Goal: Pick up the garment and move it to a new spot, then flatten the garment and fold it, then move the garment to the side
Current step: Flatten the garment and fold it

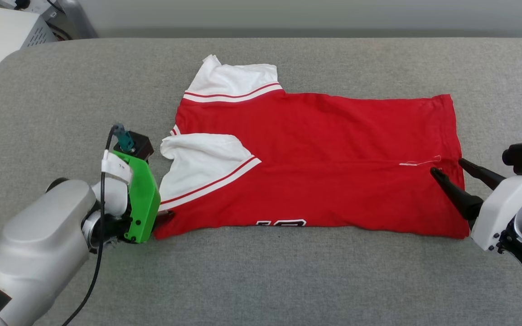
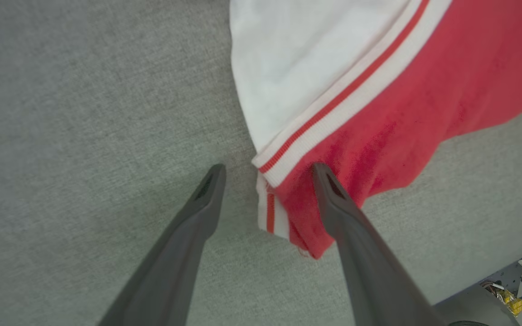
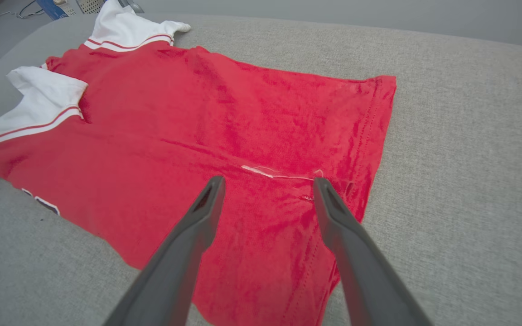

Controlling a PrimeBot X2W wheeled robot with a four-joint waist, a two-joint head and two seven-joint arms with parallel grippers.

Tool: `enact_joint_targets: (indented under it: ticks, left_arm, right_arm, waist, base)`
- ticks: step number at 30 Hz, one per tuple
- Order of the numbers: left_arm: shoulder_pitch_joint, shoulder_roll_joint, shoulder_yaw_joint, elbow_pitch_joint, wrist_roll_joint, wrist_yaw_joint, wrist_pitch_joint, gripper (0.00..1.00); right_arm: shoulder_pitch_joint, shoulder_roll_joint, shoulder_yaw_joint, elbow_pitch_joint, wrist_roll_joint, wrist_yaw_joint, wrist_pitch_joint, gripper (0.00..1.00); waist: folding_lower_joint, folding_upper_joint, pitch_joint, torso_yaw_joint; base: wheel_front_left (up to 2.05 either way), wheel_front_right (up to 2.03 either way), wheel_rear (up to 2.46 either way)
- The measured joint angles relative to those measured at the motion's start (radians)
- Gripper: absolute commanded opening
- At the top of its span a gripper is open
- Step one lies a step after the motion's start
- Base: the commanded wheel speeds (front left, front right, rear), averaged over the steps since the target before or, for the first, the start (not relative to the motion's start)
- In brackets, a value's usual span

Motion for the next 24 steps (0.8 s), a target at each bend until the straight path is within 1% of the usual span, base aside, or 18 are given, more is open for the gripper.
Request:
enact_joint_targets:
  ticks: [4, 8, 9, 10, 15, 18, 21, 24]
  left_arm:
    - [0.029, -0.015, -0.014, 0.048, -0.011, 0.0, 0.0, 1.0]
    - [0.028, -0.014, -0.031, 0.061, -0.015, 0.0, 0.006, 1.0]
    - [0.028, -0.014, -0.03, 0.063, -0.02, 0.0, 0.006, 0.82]
    - [0.029, -0.014, -0.03, 0.065, -0.028, 0.0, 0.006, 0.0]
    - [0.037, -0.02, -0.04, 0.054, -0.059, 0.0, -0.035, 0.0]
    - [0.037, -0.012, -0.053, 0.033, -0.047, 0.0, -0.08, 0.0]
    - [0.034, 0.005, -0.061, -0.002, -0.024, 0.0, -0.119, 0.0]
    - [0.026, 0.026, -0.058, -0.047, -0.016, 0.0, -0.151, 0.0]
  right_arm:
    - [0.0, 0.015, -0.005, -0.006, -0.008, 0.0, 0.012, 1.0]
    - [0.0, 0.022, -0.014, -0.011, -0.015, 0.0, 0.017, 1.0]
    - [-0.001, 0.021, -0.017, -0.012, -0.017, 0.0, 0.02, 1.0]
    - [-0.001, 0.021, -0.021, -0.012, -0.018, 0.0, 0.022, 1.0]
    - [-0.001, 0.016, -0.037, -0.024, -0.035, 0.0, 0.024, 1.0]
    - [-0.006, -0.01, -0.054, -0.044, -0.063, 0.0, 0.045, 1.0]
    - [-0.018, -0.053, -0.077, -0.076, -0.077, 0.0, 0.092, 1.0]
    - [-0.026, -0.094, -0.099, -0.104, -0.077, 0.0, 0.174, 1.0]
  waist:
    - [0.0, 0.0, 0.018, -0.013]
    - [0.0, 0.0, 0.028, -0.025]
    - [0.0, 0.0, 0.029, -0.026]
    - [0.0, 0.0001, 0.029, -0.027]
    - [0.0, 0.0, 0.014, -0.023]
    - [0.0, 0.0, 0.0, -0.018]
    - [0.0, 0.0, -0.013, -0.01]
    - [0.0, 0.0, -0.023, -0.002]
  base:
    - [0.0, 0.0, 0.0]
    - [0.0, 0.0, 0.0]
    - [0.0, 0.0, 0.0]
    - [0.0, 0.0, 0.0]
    - [0.0, 0.0, 0.0]
    - [0.0, 0.0, 0.0]
    - [0.0, 0.0, 0.0]
    - [0.0, 0.0, 0.0]
